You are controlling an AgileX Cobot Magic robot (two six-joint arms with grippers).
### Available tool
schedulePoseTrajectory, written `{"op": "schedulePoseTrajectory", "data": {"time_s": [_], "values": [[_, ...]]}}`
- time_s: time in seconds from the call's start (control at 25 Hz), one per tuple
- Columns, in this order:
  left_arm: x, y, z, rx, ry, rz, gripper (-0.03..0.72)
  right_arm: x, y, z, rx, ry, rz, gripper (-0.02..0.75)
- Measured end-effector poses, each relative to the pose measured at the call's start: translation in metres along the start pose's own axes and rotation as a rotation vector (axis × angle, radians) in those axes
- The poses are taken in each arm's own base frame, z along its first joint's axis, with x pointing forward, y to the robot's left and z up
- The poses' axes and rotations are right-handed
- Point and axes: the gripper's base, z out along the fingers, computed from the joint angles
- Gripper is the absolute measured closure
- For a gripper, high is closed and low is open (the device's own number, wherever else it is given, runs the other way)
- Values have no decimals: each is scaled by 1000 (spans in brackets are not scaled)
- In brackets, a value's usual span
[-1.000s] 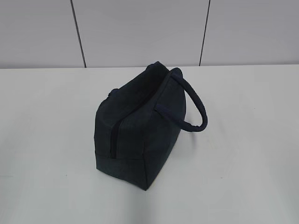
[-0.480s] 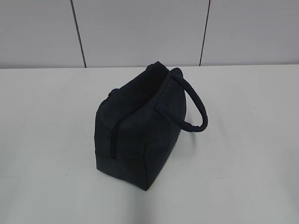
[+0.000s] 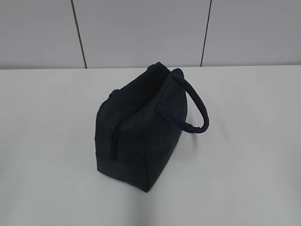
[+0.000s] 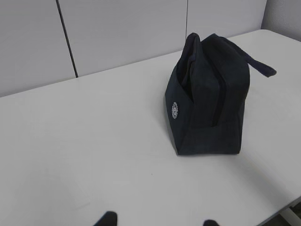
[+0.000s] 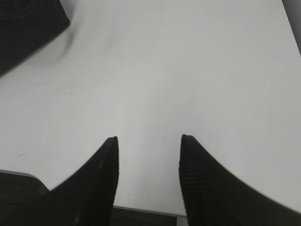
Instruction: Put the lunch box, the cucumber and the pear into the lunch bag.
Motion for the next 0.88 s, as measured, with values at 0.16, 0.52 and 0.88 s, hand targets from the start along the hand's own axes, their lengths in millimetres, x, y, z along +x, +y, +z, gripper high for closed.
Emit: {"op": "schedulePoseTrajectory", "data": {"time_s": [0.16,0.52,0.88], "values": [[0,0,0,0,0,0,372,0,0,0,0,0,0,398],[0,-1,0,-83,5,-44,423,0,0,0,26,1,11,398],[-1,-4,2,-329,22,-173,447,1,2,-2,170,17,96,399]]}}
